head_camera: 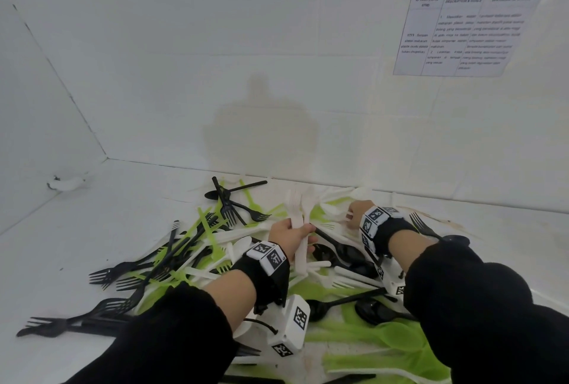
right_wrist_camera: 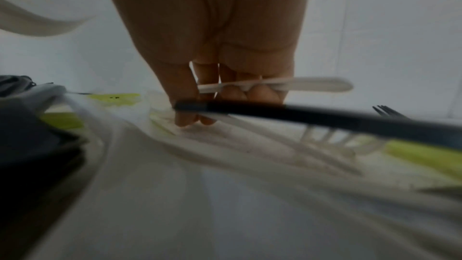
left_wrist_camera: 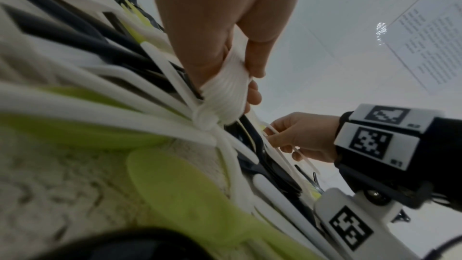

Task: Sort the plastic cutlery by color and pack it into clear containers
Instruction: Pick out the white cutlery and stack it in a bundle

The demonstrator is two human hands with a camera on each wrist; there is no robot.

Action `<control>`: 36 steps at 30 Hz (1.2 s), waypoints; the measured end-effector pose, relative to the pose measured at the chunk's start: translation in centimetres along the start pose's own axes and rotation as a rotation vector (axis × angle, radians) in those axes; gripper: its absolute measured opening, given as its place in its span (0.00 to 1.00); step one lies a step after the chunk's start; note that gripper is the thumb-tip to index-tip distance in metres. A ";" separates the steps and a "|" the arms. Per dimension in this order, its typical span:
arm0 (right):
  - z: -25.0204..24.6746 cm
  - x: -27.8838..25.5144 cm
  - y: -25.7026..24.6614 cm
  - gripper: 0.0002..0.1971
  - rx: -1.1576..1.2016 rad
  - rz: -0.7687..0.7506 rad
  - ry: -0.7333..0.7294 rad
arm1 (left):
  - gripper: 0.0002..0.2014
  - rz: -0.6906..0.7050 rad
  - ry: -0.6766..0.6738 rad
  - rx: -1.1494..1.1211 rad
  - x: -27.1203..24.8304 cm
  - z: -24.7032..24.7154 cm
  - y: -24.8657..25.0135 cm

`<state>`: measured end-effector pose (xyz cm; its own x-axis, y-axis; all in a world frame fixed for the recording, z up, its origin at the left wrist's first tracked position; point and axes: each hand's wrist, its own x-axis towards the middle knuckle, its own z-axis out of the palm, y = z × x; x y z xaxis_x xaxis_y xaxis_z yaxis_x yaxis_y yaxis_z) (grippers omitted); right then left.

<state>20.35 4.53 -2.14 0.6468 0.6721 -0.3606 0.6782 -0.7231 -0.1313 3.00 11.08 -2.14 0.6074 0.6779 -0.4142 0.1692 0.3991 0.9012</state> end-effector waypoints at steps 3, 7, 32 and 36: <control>-0.5 -0.5 0.3 0.18 0.082 0.001 0.082 | 0.05 -0.004 0.012 -0.033 0.0 0.2 -0.1; -1.8 -1.0 0.5 0.12 0.396 0.043 0.149 | 0.05 -0.004 0.044 -0.058 0.1 0.4 -0.1; -0.4 -5.6 -6.2 0.11 0.918 -0.002 0.148 | 0.07 -0.027 -0.160 -0.133 -2.5 1.5 0.6; 0.1 -6.6 -6.8 0.10 1.018 -0.011 0.086 | 0.06 -0.005 -0.058 -0.129 -2.5 1.4 0.5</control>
<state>11.40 4.97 1.03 0.6924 0.6597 -0.2922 0.0917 -0.4822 -0.8712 2.63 8.72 -0.48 0.6512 0.6404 -0.4072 0.0731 0.4812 0.8736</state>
